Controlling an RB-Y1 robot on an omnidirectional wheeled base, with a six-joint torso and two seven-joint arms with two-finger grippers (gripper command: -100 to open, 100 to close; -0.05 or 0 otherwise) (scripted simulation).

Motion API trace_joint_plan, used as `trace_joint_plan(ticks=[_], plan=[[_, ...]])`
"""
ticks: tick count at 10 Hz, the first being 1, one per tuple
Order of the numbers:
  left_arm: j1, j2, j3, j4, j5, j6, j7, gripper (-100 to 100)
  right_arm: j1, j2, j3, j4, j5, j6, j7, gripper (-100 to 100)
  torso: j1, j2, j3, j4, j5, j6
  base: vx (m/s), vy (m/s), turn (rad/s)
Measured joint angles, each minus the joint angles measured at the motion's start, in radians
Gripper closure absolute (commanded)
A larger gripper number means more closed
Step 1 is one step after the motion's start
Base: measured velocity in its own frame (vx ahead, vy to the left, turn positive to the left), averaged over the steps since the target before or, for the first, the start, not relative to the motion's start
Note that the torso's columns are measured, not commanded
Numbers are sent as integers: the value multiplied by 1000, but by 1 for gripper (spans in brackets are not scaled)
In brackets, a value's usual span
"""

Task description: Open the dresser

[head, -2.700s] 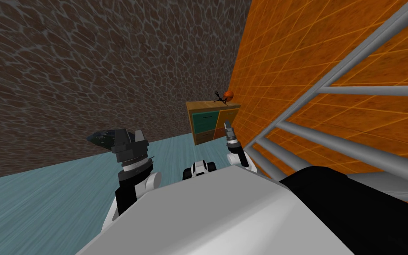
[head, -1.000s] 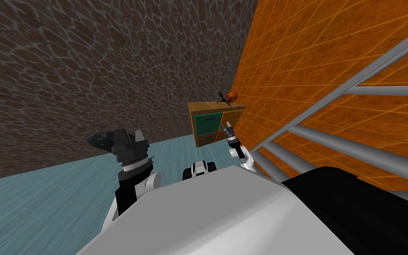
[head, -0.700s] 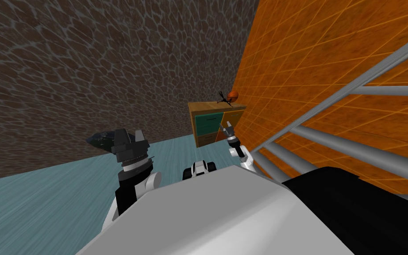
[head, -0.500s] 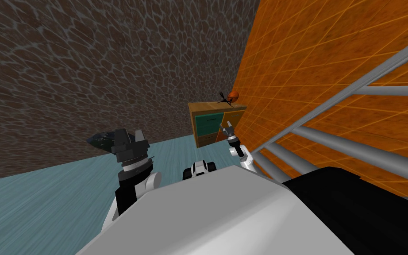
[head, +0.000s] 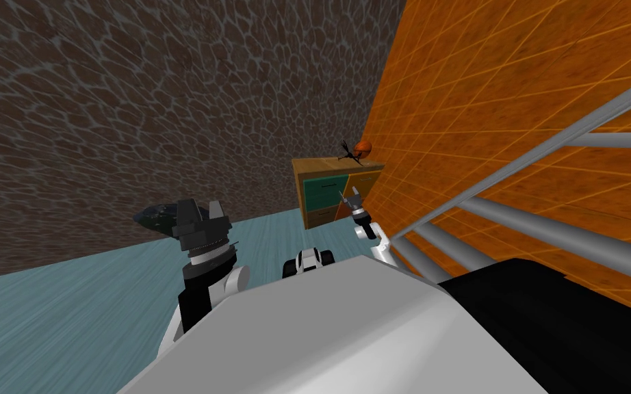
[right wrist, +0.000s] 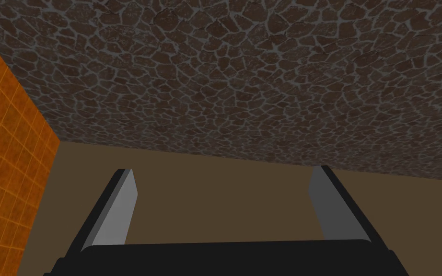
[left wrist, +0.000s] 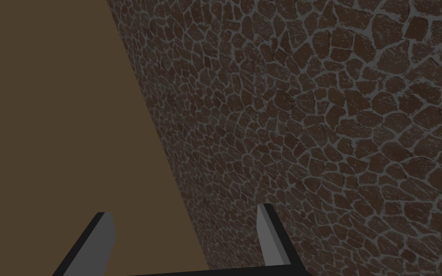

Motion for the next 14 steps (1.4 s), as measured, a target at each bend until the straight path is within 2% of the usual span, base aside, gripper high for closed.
trace_joint_plan(ticks=[2,4,7,9,12,14], plan=[[0,0,0,0,0,0,0,0,-21,-1,-18,37,27,-8,57,-100,0,-2,-1,-1,0,0,50,11,14],[0,0,0,0,0,0,0,0,-32,-1,-26,54,40,-12,105,-100,0,1,0,0,0,0,29,12,7],[0,0,0,0,0,0,0,0,-72,-2,-54,115,84,-18,186,-100,0,-1,-1,0,0,0,41,16,14],[0,0,0,0,0,0,0,0,-77,2,-61,129,97,-23,233,-100,-1,0,0,0,0,0,34,7,6],[0,0,0,0,0,0,0,0,-114,11,-87,191,141,-34,317,-100,0,-1,-1,0,0,0,45,14,15],[0,0,0,0,0,0,0,0,-129,15,-102,215,169,-33,373,-100,0,-1,-1,0,0,0,47,15,14]])
